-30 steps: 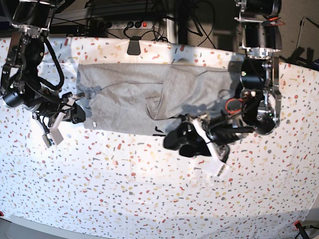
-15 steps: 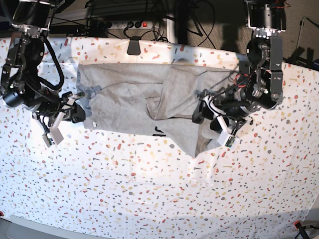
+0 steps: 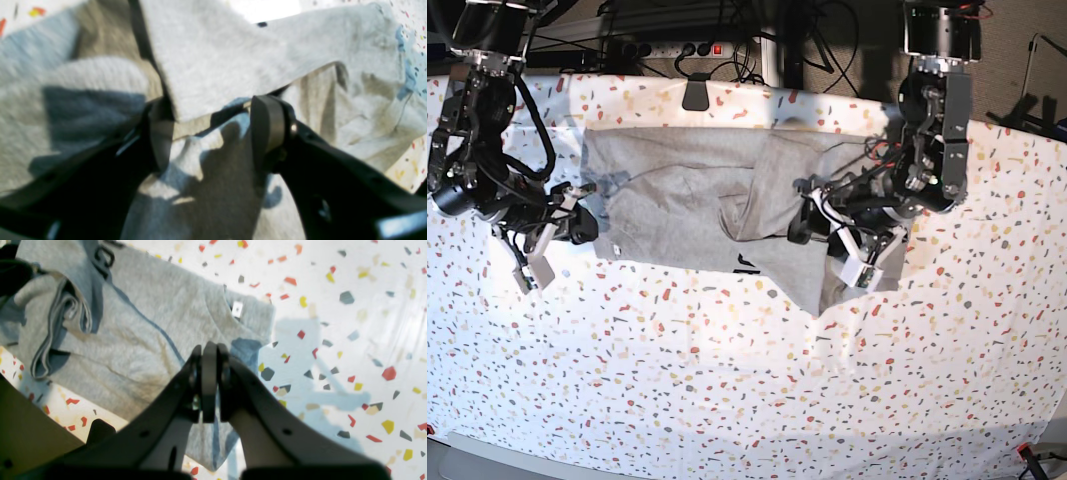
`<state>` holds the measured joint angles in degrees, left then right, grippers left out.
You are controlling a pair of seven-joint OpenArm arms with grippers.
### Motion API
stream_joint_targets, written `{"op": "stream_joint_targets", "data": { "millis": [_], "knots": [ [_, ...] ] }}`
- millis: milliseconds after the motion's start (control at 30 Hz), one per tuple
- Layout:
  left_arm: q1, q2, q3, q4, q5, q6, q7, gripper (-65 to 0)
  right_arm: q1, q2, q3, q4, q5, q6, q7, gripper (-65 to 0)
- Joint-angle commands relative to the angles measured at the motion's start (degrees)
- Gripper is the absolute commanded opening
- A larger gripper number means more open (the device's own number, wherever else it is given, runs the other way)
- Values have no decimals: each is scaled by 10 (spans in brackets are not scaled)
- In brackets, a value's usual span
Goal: Fold the T-shirt properly
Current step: 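Lower the folded end onto the shirt with the left gripper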
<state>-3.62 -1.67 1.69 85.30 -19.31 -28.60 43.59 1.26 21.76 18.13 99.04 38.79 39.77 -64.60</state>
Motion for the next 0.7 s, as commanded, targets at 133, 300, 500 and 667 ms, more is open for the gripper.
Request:
{"op": "stream_joint_targets", "data": {
  "millis": [133, 300, 500, 667],
  "knots": [
    [-35, -1, 38, 10, -80, 1, -37, -298, 9, 9, 4, 10, 9, 2, 14, -650],
    [-70, 1, 111, 9, -84, 19, -69, -298, 9, 9, 4, 10, 9, 2, 11, -650],
    [-115, 24, 137, 9, -82, 41, -73, -298, 9, 9, 4, 10, 9, 2, 11, -650],
    [-150, 27, 136, 9, -28, 83, -13, -298, 9, 10, 4, 10, 9, 2, 11, -650]
  ]
}}
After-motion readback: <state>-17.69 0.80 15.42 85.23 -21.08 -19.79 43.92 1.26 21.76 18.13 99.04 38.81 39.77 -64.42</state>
